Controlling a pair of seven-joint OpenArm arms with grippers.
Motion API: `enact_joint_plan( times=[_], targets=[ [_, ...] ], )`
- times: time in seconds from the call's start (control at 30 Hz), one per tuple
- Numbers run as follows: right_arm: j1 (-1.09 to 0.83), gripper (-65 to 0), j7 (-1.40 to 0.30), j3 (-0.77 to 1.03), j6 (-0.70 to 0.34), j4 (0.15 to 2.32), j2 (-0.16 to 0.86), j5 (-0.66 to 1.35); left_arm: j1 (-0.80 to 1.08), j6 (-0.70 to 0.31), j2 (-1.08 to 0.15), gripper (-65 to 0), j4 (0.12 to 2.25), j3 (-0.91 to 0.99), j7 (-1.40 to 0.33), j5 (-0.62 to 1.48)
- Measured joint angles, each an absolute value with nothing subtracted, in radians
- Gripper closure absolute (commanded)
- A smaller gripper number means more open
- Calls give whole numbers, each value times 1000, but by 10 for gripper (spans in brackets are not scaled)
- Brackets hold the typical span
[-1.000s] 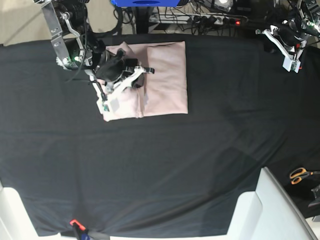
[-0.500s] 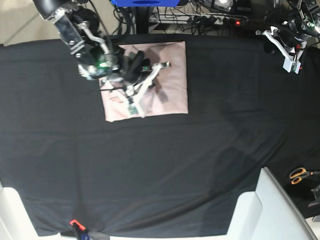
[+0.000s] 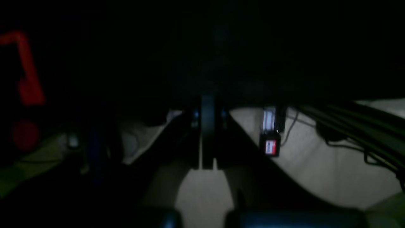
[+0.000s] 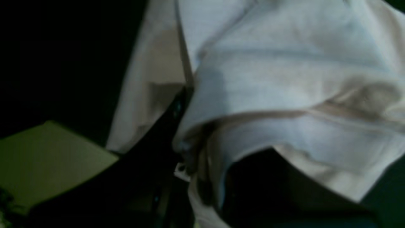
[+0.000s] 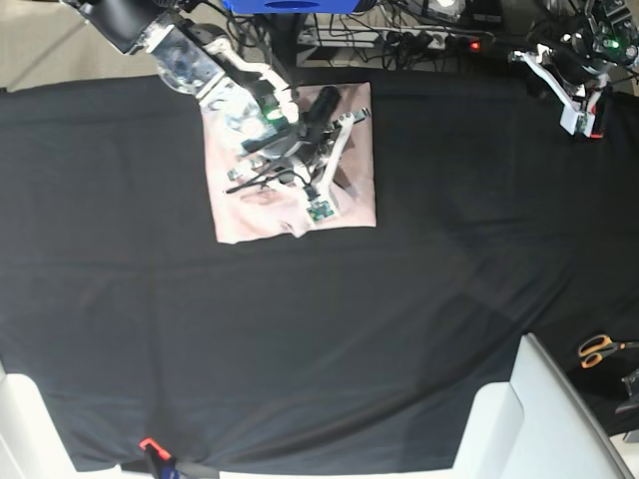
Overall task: Fold the T-shirt properly
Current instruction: 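Grasp the pink shirt's folded end with the right gripper and fold it over, then press and smooth the folded shirt stack with the right gripper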
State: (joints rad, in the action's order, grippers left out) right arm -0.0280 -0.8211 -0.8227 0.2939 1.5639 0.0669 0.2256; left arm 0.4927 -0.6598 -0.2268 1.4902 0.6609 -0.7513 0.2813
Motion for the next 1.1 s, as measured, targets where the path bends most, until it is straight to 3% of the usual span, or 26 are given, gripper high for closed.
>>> enact_joint_plan(
  times=[0.57,0.8,0.9,1.1],
  targets=[
    [-6,-14,-911,-912,305,1438,-55,-90,486,-660,-225,0,1479,660,-749,284],
    [-6,-272,-917,-912,302,1438,-63,-91,485,-660,-225,0,1479,660,-748,284],
    [-6,-279,-917,-912,299,1438,-65,-91,485,-660,-225,0,1479,660,-749,284],
    [-6,-284,-917,-912,178,1438,-67,-94,485,-660,-225,0,1478,660,-749,284]
  ],
)
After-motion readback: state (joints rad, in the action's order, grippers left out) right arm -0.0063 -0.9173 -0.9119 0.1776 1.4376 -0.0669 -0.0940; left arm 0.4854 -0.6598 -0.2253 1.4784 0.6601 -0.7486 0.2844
